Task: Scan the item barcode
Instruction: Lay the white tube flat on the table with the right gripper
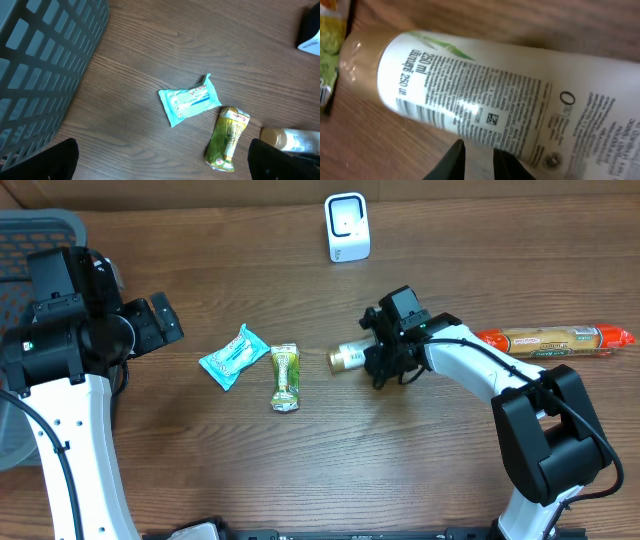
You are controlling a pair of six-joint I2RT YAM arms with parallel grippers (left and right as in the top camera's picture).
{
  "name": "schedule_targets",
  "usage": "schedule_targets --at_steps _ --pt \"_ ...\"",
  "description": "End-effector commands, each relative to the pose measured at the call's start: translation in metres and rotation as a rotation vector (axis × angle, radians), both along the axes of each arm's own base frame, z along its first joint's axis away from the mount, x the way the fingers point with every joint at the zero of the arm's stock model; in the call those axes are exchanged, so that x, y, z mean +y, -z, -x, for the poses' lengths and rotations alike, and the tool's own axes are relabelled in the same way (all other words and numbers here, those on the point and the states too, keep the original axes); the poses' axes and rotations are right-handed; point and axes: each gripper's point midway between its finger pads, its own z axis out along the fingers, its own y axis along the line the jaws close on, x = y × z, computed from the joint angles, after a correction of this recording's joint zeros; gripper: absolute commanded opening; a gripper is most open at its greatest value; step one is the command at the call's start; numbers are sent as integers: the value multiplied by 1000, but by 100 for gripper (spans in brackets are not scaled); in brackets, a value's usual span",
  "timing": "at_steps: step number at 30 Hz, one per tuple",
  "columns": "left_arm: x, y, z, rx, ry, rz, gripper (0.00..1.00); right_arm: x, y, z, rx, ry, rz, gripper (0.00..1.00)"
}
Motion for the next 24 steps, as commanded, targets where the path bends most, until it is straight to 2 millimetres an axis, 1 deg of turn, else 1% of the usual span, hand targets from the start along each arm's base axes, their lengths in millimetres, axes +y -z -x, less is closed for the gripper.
schedule_targets --at_steps 1,3,5,6,7,10,13,15,16,19,24 --pt "1 -7 -1 -20 15 -12 100 1 -14 -6 -15 0 -2 20" --pt "1 -7 -1 -20 15 -12 100 1 -30 -8 -26 0 -6 21" --pt "1 -7 -1 -20 15 -12 99 1 -51 -16 -63 8 -14 22" --pt "1 -7 -1 -20 15 -12 100 -4 -66 -27 -113 29 -7 25" --pt "1 -7 -1 -20 15 -12 100 -7 -72 -34 -144 43 1 26" --pt "1 -7 -1 -20 15 -12 100 -24 -82 -60 -243 105 51 28" --pt "1 -7 -1 -20 15 -12 99 -38 -81 -80 -308 158 87 29" --pt "1 -7 -1 -20 15 -12 100 -46 -73 -97 -338 190 93 29" --pt "1 -7 -1 -20 15 -12 99 -47 -70 -101 -342 196 91 29" --pt "1 -7 -1 -20 15 -12 99 -50 -55 -109 -336 210 94 30" --pt "1 -7 -1 -20 15 -12 100 -54 -31 -114 -307 226 106 33"
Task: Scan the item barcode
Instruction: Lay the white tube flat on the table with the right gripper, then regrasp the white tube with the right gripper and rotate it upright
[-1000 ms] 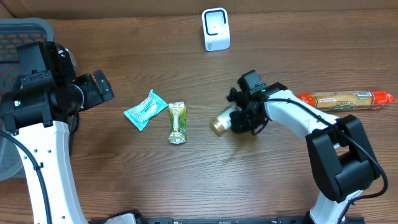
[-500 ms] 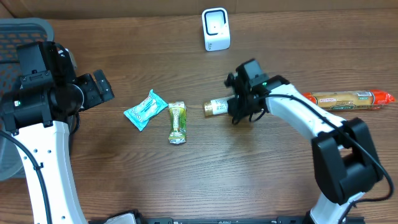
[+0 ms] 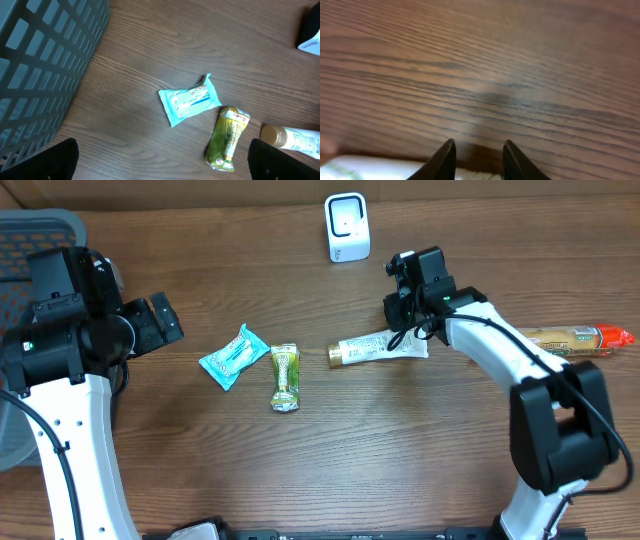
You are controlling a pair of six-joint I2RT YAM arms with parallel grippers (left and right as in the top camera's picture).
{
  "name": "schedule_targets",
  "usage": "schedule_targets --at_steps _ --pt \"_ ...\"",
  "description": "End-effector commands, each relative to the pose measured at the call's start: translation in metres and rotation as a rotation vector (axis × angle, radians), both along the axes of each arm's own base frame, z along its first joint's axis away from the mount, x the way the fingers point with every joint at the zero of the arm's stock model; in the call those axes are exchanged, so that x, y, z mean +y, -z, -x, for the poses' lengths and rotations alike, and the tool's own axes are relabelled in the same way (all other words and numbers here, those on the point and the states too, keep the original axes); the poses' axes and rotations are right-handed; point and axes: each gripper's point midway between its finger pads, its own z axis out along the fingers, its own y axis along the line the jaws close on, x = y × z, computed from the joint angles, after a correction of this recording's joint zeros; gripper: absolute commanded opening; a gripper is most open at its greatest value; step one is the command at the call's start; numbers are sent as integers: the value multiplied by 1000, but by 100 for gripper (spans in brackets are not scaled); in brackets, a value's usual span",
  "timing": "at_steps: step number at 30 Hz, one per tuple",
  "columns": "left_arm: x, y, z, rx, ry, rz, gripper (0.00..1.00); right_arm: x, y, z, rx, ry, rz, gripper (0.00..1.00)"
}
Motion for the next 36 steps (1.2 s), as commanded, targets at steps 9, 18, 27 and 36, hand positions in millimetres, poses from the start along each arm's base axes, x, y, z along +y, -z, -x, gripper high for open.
schedule_targets --at_steps 9,18,27,36 --pt "1 -7 -1 -20 15 -12 100 -10 56 6 127 61 34 33" --pt "1 -7 -1 -20 15 -12 100 -9 72 69 418 68 -8 33" --pt "1 -7 -1 -20 15 -12 100 7 69 121 651 22 -107 36" --pt "1 -7 -1 -20 15 -12 100 10 63 157 801 18 -115 39"
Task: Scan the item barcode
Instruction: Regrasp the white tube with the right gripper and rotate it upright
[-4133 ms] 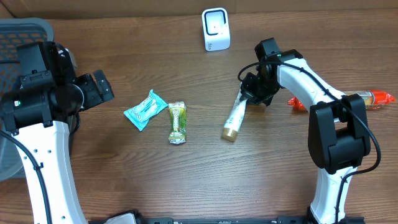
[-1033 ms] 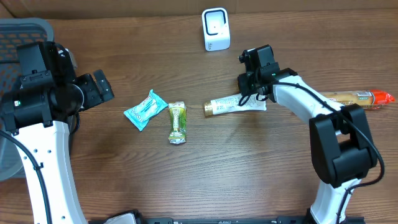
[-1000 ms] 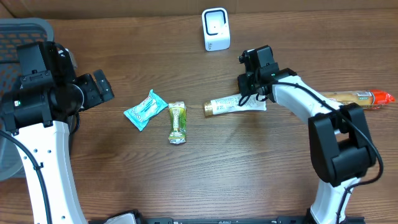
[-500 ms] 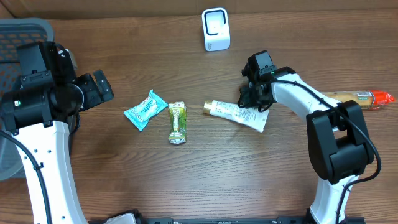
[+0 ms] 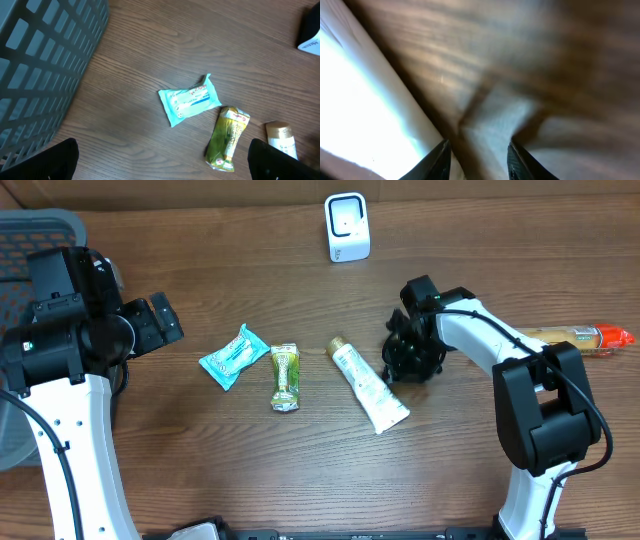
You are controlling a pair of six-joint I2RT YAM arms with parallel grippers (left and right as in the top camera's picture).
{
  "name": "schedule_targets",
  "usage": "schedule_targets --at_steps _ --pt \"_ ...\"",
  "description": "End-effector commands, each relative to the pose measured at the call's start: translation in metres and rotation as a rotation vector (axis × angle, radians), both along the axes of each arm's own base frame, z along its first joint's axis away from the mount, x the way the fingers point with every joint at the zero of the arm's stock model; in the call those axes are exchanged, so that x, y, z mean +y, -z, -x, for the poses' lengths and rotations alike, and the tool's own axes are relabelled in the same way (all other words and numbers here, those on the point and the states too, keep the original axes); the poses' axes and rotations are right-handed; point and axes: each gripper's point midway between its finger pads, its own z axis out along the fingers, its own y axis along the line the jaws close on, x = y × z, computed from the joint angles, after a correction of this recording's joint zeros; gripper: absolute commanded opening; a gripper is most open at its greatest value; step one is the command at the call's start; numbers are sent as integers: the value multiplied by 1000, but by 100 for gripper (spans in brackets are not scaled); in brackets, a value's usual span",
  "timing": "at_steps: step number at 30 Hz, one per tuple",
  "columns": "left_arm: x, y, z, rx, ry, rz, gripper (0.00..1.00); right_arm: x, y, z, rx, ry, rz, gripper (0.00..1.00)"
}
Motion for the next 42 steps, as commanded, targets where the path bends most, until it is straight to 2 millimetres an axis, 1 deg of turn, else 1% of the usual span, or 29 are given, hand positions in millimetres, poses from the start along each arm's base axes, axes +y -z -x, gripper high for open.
schedule_targets --at_steps 1,3,5,7,9,10,11,13,15,16,19,23,26,29,33,36,42 --pt "1 -7 -1 -19 15 -12 99 4 6 17 76 -3 -12 39" --pt "1 -7 -1 -19 15 -12 100 4 4 14 64 -1 -16 41" --pt "1 -7 -1 -19 15 -12 100 4 -5 3 23 9 -32 42" --pt "1 -7 -1 -19 15 -12 99 5 -22 -11 -38 16 -53 42" --pt "1 -7 -1 -19 15 -12 100 5 -49 -27 -126 7 -84 43" --pt "1 -7 -1 -19 15 -12 100 6 -65 -32 -176 -13 -111 45" --pt "1 -7 -1 -19 15 -12 100 8 -78 -35 -215 -31 -134 49" --pt "1 -7 -1 -19 15 -12 100 9 -101 -37 -290 -72 -161 63" --pt "1 -7 -1 -19 15 -12 99 8 -108 -34 -312 -103 -163 76" --pt "1 -7 -1 -19 15 -12 100 7 -107 -31 -308 -123 -162 77" --pt "1 -7 -1 -19 15 -12 100 10 -93 -18 -287 -207 -175 78" --pt "1 -7 -1 -19 15 -12 100 20 -66 1 -282 -342 -187 80" --pt "1 -7 -1 -19 15 -12 99 27 -47 10 -288 -388 -190 88" --pt "1 -7 -1 -19 15 -12 99 31 -29 15 -302 -406 -195 92" --pt "1 -7 -1 -19 15 -12 99 36 -14 15 -341 -425 -201 93" --pt "1 -7 -1 -19 15 -12 100 35 -4 15 -354 -436 -147 92" --pt "1 -7 -1 -19 15 -12 100 39 3 20 -338 -456 -131 92"
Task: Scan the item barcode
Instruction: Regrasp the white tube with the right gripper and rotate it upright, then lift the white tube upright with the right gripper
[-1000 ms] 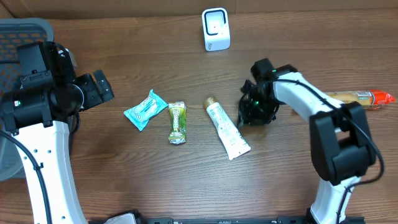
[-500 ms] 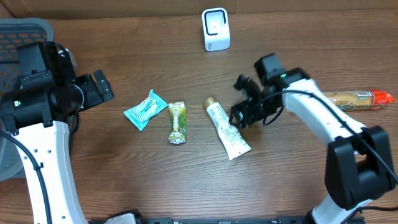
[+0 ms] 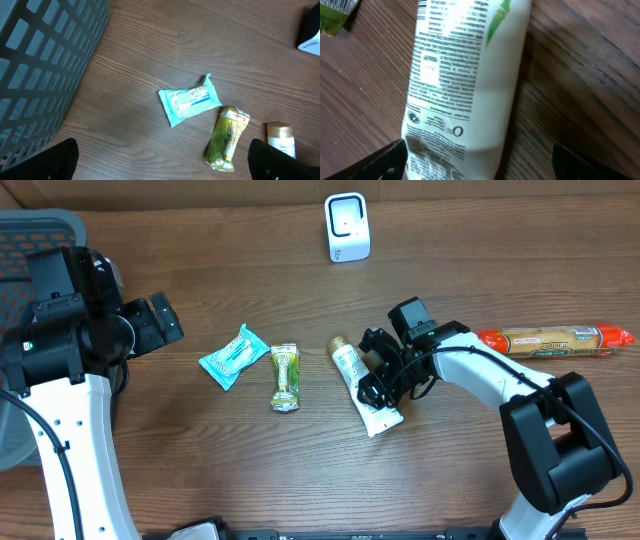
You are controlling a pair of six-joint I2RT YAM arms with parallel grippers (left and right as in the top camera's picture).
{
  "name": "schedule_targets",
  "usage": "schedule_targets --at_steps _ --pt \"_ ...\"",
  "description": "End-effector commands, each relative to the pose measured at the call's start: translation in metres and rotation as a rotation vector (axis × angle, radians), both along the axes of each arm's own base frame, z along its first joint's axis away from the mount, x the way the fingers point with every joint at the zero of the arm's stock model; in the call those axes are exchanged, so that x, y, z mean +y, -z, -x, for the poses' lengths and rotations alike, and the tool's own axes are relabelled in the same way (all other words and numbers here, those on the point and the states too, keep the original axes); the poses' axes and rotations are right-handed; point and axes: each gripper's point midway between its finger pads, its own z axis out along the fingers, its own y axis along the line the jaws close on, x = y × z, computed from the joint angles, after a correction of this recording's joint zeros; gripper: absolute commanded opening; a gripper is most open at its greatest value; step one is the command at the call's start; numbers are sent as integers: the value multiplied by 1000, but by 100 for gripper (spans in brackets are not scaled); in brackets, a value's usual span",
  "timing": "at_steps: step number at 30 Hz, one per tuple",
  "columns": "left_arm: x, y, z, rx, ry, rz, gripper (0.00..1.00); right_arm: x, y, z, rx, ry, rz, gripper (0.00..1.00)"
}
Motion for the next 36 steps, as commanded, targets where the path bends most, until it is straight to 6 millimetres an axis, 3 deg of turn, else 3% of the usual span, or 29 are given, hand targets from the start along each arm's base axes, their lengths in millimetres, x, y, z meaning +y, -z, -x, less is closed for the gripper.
schedule_targets --at_steps 1,9,14,19,21,24,28,33,36 --pt "1 -7 -1 -19 15 -12 99 0 14 6 20 -13 39 91" --pt "1 -7 -1 -19 15 -12 99 -9 46 13 105 72 130 78" --pt "1 -7 -1 -19 15 -12 99 -15 53 19 182 173 156 39" --pt "1 -7 -1 -19 15 -12 100 -17 52 30 244 189 155 21" --pt "1 -7 -1 -19 15 -12 100 -17 51 31 256 210 155 4" --pt "1 -7 -1 -19 15 -12 100 -13 46 24 267 262 125 4" --pt "1 -7 -1 -19 15 -12 100 -2 11 -3 207 280 13 4" --pt "1 -7 -1 -19 15 -12 100 11 -70 -43 61 284 -180 4" --pt "1 -7 -1 -19 15 -12 100 18 -120 -51 -10 254 -306 4"
